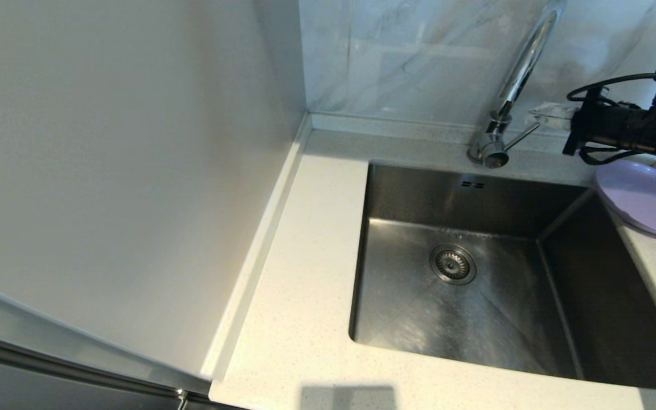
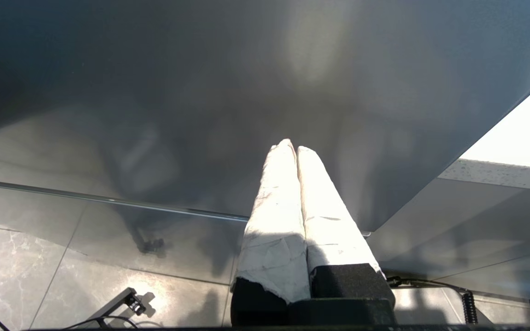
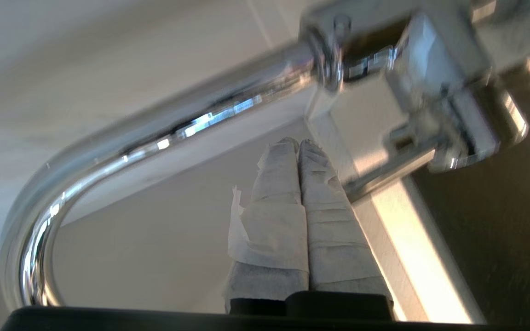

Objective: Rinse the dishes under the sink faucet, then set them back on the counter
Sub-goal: Turn on the faucet

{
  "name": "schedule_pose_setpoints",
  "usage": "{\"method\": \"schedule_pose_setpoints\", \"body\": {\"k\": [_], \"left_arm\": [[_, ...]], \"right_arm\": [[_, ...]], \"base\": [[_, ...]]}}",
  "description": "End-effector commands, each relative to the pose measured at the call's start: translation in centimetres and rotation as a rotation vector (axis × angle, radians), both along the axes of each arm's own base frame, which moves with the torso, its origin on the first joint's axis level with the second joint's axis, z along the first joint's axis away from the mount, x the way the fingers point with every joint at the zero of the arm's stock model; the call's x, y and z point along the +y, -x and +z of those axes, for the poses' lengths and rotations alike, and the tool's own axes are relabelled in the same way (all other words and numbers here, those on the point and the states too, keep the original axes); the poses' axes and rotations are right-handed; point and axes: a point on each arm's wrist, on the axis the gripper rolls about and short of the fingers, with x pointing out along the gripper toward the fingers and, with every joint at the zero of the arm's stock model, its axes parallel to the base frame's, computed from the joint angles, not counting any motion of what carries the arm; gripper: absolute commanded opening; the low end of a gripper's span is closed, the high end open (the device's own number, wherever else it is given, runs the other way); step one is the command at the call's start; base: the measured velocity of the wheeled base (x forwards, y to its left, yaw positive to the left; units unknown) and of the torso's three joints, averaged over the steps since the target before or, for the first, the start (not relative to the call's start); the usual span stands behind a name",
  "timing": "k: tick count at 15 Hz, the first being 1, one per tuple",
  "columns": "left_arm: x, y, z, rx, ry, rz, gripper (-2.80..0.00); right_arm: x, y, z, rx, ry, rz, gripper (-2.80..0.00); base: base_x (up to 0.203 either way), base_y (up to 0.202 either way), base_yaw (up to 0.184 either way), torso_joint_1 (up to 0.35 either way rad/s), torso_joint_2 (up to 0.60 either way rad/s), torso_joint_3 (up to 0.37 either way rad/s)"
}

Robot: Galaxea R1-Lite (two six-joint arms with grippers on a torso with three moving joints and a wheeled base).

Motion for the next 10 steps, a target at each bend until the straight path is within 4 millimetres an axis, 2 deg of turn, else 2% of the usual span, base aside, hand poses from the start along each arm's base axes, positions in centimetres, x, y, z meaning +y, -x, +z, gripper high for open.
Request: {"method": "schedule_pose_setpoints", "body": {"k": [1,10], "left_arm": [[0.0,0.0,0.0,0.0,0.0,0.0,-2.8],[0.0,0.0,0.0,0.0,0.0,0.0,-2.8]], "right_arm": [[-0.16,-0.48,-0.8,0.016,-0.012,-0.014,-2.8],[-0.37,-0.44,-1.19,0.033,-0.021,0.017,-2.8]], "base": [[0.0,0.0,0.0,0.0,0.0,0.0],[0.0,0.0,0.0,0.0,0.0,0.0]]}}
